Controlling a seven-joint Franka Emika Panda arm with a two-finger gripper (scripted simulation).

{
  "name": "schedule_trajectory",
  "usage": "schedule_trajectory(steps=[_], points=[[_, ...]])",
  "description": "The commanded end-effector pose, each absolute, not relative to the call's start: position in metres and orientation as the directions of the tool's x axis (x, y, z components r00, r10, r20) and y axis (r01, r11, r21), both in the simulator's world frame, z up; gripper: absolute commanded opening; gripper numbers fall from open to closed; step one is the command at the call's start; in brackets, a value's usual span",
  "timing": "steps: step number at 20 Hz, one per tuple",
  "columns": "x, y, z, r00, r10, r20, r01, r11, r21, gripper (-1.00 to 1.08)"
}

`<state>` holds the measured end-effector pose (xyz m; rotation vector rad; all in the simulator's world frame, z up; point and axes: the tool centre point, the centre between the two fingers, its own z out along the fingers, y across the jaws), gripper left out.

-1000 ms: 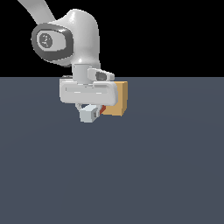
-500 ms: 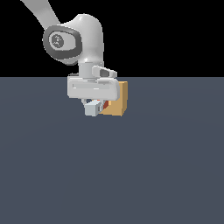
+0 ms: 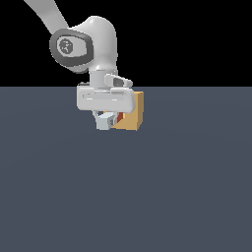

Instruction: Insert the peg into the horizontal hole in a box.

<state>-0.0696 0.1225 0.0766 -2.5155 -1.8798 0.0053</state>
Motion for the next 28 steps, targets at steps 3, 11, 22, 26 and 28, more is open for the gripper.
schedule_trajectory(steps=[3,11,22,26,28], points=[[-0.067,0.123,0.080,0.281,0.960,0.002,0.960,-0.281,0.002,-1.00],[-0.066,0.133,0.078,0.281,0.960,0.000,0.960,-0.281,-0.001,-1.00],[-0.047,0.197,0.080,0.281,0.960,0.002,0.960,-0.281,0.001,-1.00],[-0.043,0.208,0.080,0.281,0.960,0.002,0.960,-0.281,0.001,-1.00],[-0.042,0.210,0.080,0.281,0.960,0.002,0.960,-0.281,0.001,-1.00]])
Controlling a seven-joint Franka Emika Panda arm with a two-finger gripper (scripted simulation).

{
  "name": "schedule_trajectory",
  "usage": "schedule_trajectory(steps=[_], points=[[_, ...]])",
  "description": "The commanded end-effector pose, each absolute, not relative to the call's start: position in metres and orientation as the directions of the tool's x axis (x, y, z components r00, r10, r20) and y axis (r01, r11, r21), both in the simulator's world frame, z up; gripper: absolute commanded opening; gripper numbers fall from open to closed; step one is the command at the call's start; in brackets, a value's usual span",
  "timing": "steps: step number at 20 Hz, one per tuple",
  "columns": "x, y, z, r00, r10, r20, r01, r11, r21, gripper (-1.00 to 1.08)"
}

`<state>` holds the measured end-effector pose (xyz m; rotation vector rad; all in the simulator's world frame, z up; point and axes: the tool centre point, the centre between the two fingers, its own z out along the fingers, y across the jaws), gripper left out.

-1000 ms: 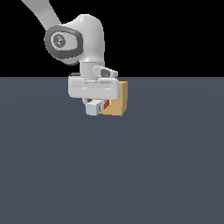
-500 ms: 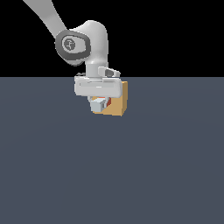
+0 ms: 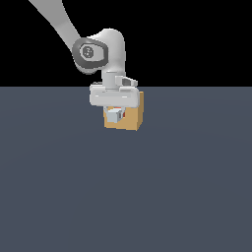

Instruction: Insert the peg into the horizontal hole in a box.

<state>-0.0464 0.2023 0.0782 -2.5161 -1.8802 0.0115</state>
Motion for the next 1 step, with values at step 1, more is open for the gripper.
schedule_trajectory(steps=[1], points=[[-0.0424,0.2106,0.0796,0.281,0.960,0.002,0.960,-0.281,0.001,-1.00]])
